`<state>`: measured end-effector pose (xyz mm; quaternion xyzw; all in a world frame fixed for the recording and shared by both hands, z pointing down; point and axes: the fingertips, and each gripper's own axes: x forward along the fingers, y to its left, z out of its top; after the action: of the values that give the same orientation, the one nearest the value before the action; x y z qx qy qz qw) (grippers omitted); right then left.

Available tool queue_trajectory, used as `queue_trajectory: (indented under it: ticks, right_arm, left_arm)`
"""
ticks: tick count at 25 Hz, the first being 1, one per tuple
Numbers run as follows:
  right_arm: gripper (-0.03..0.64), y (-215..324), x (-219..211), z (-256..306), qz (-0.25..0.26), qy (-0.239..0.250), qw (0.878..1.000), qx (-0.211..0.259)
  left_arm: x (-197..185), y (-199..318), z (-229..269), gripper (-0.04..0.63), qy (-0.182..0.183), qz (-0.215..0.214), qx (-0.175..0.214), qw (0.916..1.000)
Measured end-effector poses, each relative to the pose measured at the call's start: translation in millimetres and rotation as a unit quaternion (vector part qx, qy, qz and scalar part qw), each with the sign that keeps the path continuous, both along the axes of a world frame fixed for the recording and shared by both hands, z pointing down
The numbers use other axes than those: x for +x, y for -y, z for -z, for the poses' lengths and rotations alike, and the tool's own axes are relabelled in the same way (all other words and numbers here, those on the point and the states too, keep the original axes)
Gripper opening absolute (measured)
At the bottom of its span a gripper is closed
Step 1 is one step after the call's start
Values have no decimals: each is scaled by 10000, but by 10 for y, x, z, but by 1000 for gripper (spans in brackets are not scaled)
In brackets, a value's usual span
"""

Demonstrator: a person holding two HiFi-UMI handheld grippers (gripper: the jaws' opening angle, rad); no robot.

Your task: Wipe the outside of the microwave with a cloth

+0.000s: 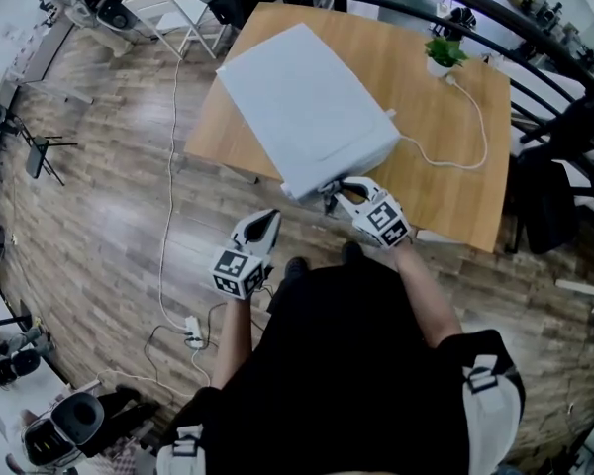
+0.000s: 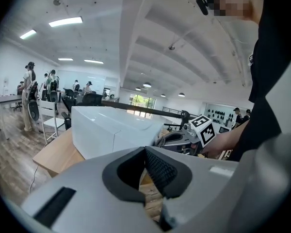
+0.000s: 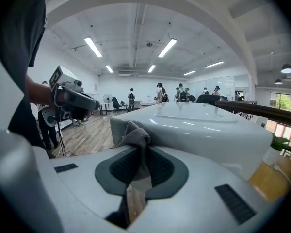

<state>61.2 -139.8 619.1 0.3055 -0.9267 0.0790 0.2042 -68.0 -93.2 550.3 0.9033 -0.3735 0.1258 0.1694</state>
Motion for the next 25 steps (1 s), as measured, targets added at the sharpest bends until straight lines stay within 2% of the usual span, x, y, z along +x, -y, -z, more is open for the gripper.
queue_trajectory:
  ticks: [6,18,25]
  right_arm:
    - [34,144,336,71,-119,14,9999,74]
    - [34,461,1102,130,-653,-78,9975,274]
    - [34,588,1355,123,-874,-114,9956,329]
  left_arm:
    - [194,-26,13,2,22,121,1,9999]
    - [522,-89,34,2,109,85,-37,9999]
    - [613,-113,-16,2,133,92,-95,9998]
